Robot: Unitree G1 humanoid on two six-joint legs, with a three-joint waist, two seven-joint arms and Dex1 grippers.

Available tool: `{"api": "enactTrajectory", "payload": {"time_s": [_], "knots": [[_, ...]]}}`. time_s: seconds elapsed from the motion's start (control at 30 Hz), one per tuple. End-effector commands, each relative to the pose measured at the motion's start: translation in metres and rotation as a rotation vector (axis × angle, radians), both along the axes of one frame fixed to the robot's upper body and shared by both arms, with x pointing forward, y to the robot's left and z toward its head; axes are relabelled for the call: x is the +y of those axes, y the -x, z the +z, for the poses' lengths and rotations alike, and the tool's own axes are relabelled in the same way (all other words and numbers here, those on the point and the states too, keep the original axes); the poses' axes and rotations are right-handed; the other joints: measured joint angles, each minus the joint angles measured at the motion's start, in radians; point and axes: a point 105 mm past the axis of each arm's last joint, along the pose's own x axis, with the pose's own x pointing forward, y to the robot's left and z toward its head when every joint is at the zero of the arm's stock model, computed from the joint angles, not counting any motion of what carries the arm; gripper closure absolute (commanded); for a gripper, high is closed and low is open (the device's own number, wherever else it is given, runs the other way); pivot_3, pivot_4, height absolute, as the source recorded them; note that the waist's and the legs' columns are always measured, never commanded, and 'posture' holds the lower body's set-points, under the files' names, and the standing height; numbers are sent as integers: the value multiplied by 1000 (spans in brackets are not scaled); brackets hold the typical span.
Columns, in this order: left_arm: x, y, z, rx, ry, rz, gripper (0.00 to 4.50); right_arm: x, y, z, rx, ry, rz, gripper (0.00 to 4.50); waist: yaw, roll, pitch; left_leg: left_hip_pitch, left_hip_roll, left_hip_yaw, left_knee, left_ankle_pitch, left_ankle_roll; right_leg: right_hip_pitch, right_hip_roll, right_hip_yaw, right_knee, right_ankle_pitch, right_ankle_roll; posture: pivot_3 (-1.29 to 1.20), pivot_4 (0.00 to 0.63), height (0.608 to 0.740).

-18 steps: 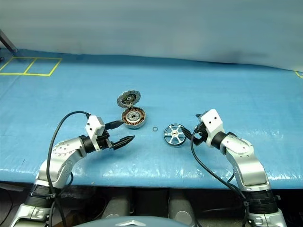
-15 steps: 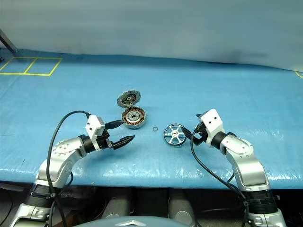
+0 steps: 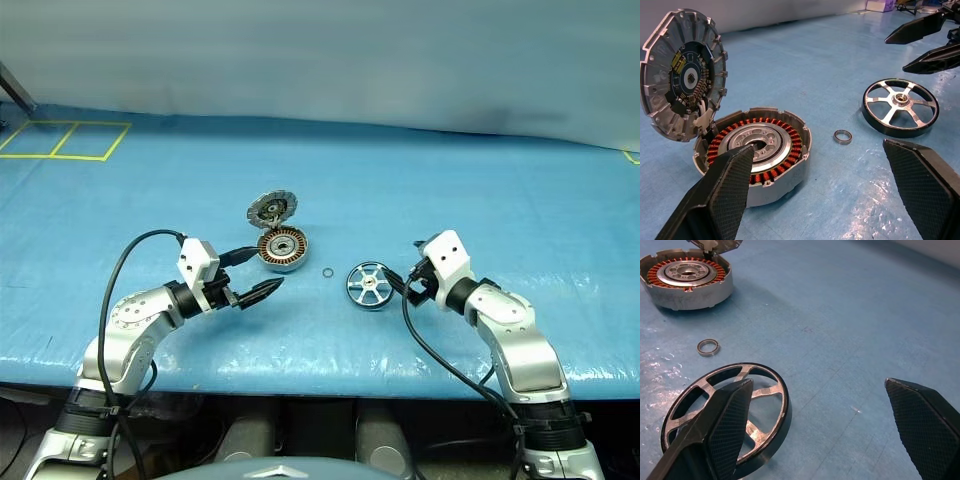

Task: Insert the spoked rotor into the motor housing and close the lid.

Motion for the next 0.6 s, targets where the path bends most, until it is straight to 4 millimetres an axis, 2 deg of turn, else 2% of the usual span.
{"api": "enactTrajectory", "payload": {"time_s": [0.03, 0.23, 0.6], "knots": [[3, -5, 13, -56, 19, 11, 0, 10, 2, 13, -37, -46, 68, 18, 0, 0, 0, 0, 0, 0, 0, 0, 0, 0, 0, 0, 0, 0, 0, 0, 150, 740], [3, -8, 16, -72, 21, 20, 0, 20, 8, 12, -16, -96, 134, 18, 0, 0, 0, 0, 0, 0, 0, 0, 0, 0, 0, 0, 0, 0, 0, 0, 150, 740], [2, -8, 15, -59, 11, 9, 0, 16, 8, 9, -25, -77, 101, 18, 0, 0, 0, 0, 0, 0, 1, 0, 0, 1, 0, 0, 0, 0, 0, 0, 150, 740]]}}
